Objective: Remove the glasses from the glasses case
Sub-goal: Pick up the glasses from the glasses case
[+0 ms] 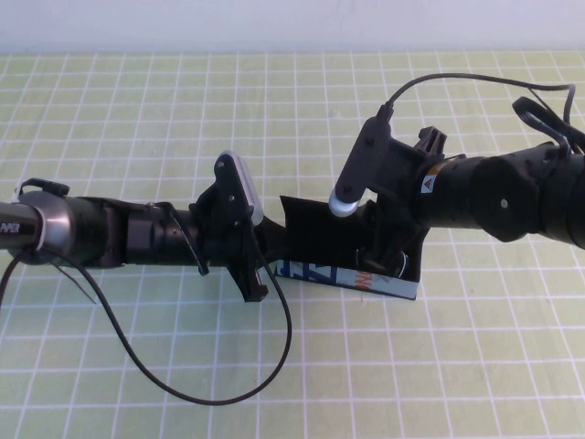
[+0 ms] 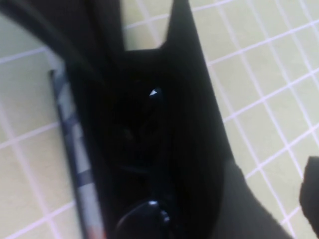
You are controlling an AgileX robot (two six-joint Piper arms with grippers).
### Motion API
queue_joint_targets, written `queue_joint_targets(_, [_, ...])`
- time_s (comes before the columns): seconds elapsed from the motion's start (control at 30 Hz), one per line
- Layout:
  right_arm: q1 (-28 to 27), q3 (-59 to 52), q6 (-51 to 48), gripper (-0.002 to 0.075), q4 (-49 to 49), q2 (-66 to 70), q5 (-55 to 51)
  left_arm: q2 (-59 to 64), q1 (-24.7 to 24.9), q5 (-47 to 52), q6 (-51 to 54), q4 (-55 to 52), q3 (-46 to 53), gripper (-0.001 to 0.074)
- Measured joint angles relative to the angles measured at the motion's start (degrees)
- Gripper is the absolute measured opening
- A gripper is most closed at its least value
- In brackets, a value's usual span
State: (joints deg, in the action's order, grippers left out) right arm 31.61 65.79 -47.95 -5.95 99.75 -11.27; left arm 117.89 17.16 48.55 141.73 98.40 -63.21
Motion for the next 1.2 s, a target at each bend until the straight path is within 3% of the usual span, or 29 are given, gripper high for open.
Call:
queue_joint_targets(0.9, [-3.0, 0.3, 0.9, 0.0267, -6.9, 8.8, 18.0, 0.0, 0.0, 0.6, -3.2, 0.6, -0.1, -0.0004])
queue_joint_targets(1.2, [-2.3, 0.0, 0.9, 0.0251, -9.5, 2.7, 13.3, 0.0, 0.0, 0.9, -4.4, 0.6, -0.1, -0.0004])
